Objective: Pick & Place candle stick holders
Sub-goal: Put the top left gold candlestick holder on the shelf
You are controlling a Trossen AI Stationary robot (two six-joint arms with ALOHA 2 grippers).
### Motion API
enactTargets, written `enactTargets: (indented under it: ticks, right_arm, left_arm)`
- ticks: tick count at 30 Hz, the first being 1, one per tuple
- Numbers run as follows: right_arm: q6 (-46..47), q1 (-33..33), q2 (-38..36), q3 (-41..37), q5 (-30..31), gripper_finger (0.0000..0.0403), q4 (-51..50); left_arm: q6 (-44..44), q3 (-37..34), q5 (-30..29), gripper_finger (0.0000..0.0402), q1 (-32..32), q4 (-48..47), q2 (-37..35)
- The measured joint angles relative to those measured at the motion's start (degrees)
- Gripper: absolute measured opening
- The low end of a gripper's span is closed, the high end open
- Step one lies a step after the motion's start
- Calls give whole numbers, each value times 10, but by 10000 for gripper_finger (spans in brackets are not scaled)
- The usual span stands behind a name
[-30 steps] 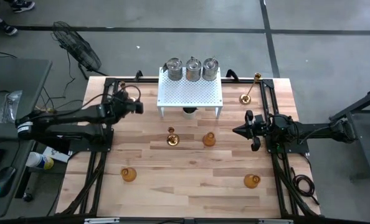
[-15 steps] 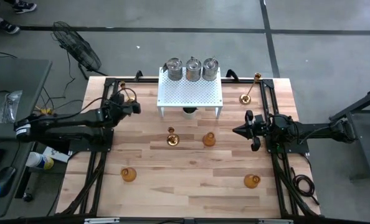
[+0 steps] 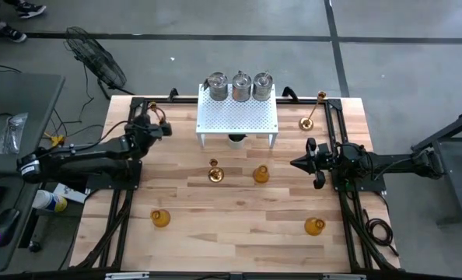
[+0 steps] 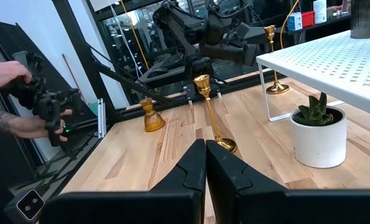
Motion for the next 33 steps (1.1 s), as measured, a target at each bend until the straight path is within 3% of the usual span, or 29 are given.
enactTargets:
  ticks: [15, 21, 33]
  right_arm:
    - [0, 0, 0, 0, 0, 3, 0]
    - [0, 0, 0, 0, 0, 3, 0]
    - [0, 0, 0, 0, 0, 3, 0]
  left_arm:
    - [49, 0, -15, 381, 6, 111, 56]
    - [49, 0, -6, 328, 37, 128, 61]
    - [49, 0, -1, 227, 36, 141, 61]
